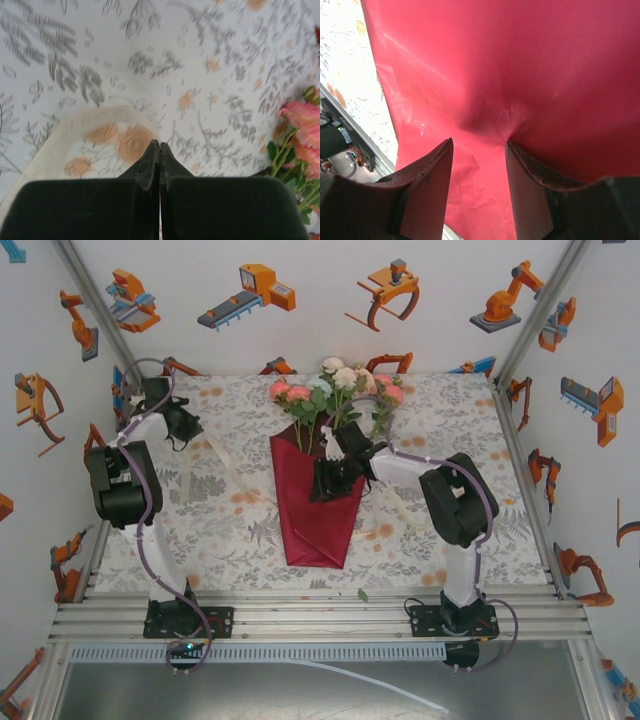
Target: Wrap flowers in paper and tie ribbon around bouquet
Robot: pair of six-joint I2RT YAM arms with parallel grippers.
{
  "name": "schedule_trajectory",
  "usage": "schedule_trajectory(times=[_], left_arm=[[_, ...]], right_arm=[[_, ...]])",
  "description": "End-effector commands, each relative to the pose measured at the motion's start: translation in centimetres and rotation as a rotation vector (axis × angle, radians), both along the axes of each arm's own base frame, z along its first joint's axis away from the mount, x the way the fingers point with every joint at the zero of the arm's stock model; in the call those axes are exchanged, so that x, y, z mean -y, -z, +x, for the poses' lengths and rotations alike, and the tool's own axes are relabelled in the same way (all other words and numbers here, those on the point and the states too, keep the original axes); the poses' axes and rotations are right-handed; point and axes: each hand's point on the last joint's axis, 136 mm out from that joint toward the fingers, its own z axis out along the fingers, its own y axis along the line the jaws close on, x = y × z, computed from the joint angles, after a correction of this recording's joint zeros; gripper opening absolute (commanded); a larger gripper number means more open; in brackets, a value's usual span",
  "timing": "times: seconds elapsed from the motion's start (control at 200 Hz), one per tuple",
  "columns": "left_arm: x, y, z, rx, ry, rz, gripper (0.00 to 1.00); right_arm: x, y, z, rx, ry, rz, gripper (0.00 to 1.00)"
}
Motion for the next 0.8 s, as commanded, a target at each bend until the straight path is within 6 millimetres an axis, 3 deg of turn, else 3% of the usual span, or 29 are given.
schedule_trajectory(times=[0.0,0.07,0.15,0.25,0.33,0.451,0.496,0.606,0.796], left_arm=[[1.6,-1.1,-2.2,0.013,0.031,-0.043,0.00],[1.8,-1.3,-3.6,0.009,0.036,-0.042,0.00],[2.1,-2.0,-4.8,0.023,0.043,-0.032,0.00],[2.8,-3.1,-5.7,0.036,0.073,-0.012,0.00],[3.5,-3.9,-6.3,0.038,0.099,0.006,0.00],[4.8,-4.9,-7.0,0.047,0.133,0.040,0.00],[5.3,-5.1,-7.3,0.051,0.144,0.044,0.00],[6.0,-5.0,-8.0,0.048,0.162,0.038,0.00],[5.7,-4.6,-9.4,0.021,0.174,0.072,0.00]], right_arm=[[2.4,-5.2,2.7,0.122,0.140,0.011,0.50],[6.1,-6.5,4.0,0.143,0.287,0.001,0.52],[10.9,-7.0,4.0,0.174,0.439,-0.043,0.54],[16.7,-6.5,2.1,0.192,0.589,-0.201,0.57],[19.6,-5.0,0.3,0.128,0.692,-0.314,0.56],[21.0,-1.8,-1.5,-0.006,0.760,-0.406,0.54],[20.2,-0.8,-1.7,-0.050,0.741,-0.388,0.54],[17.3,0.5,-0.3,-0.087,0.692,-0.299,0.55],[17.7,0.5,3.1,-0.010,0.753,-0.355,0.57]])
